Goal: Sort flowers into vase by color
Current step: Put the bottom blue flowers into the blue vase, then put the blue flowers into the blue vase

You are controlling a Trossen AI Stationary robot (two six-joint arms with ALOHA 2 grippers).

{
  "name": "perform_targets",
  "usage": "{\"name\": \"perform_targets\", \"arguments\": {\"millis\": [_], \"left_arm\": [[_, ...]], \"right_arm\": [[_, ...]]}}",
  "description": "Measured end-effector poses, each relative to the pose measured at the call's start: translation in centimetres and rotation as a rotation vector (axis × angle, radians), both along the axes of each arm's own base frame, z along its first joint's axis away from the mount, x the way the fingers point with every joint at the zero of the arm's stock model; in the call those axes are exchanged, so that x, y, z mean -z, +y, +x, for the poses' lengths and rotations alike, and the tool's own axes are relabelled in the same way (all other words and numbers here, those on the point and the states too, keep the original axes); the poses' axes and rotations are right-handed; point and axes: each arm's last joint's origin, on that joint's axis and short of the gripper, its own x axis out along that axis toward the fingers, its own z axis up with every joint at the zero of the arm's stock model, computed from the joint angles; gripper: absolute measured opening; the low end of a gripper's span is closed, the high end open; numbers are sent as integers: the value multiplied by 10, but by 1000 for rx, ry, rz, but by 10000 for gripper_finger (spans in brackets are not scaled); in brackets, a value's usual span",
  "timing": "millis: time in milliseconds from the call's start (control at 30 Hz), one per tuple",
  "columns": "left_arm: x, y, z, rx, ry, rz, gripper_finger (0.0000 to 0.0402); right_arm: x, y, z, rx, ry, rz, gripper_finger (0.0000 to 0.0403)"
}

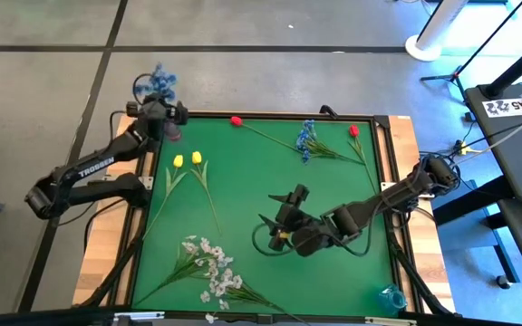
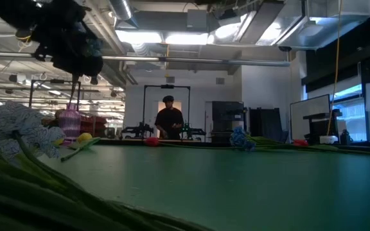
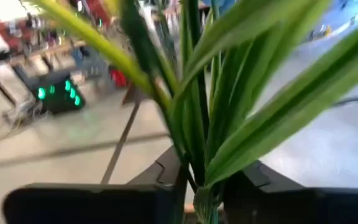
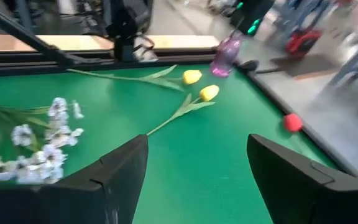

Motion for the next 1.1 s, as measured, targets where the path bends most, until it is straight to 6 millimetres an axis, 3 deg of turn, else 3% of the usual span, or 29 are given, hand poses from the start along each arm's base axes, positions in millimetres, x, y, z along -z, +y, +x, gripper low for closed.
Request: {"name": "perform_targets", "arguments": {"millis": [133,333,500,867,1000,1100], "left_arm": [[-27,-3,-4,9,35,-144,113],[-51,-8,-15,42,23,-403,135],[-47,-5,-19,66,29,-565,143],[-34,-7,-31,23,221,-765,159],[-40,-16,-34,54,257,-845,157],[-45,-22,-29,127,216,-882,158]], "right_arm": [[-5,-19,3,-53,19,126,275],[5,-46,9,-75,140,258,275],[10,-64,9,-24,195,301,275],[17,-72,3,11,299,274,275],[22,-90,-1,69,382,263,275],[26,-114,-4,129,461,241,275]]}}
